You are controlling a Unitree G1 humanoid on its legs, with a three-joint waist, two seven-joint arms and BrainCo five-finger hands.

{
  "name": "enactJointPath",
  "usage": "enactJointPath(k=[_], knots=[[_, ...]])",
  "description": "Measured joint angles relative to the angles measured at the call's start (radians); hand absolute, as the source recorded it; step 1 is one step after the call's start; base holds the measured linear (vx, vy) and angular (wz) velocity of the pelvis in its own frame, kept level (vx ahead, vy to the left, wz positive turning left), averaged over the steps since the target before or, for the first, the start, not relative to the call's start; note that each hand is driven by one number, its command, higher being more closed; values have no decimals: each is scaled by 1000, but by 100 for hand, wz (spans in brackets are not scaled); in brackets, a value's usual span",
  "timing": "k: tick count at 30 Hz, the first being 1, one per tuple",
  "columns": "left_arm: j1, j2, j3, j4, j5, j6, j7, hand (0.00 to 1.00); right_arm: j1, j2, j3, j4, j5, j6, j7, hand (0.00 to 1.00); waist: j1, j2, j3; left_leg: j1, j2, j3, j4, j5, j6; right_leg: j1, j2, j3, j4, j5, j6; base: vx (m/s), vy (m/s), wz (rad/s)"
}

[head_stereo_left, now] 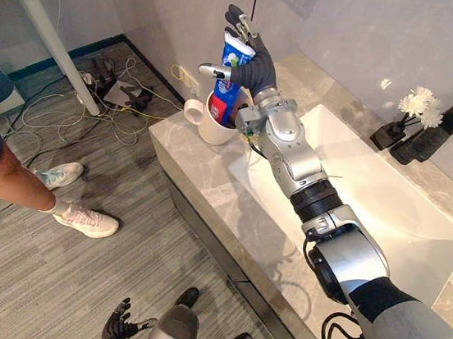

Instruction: Organize washtable

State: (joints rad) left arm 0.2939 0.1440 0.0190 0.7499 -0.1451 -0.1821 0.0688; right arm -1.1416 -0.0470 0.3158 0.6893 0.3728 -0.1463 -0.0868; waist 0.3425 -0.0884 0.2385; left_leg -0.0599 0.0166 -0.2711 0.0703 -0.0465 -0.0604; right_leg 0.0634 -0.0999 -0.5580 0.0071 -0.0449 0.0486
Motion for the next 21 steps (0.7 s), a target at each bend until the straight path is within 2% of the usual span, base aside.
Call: enactJointPath(k=[21], knots=[[0, 3, 0, 9, -1, 0, -1, 0, 0, -12, -6, 0, 1, 0, -5, 0, -1, -7, -4, 5, 1, 3, 0, 3, -4, 3, 1, 5, 1, 1, -1, 0, 0, 0]])
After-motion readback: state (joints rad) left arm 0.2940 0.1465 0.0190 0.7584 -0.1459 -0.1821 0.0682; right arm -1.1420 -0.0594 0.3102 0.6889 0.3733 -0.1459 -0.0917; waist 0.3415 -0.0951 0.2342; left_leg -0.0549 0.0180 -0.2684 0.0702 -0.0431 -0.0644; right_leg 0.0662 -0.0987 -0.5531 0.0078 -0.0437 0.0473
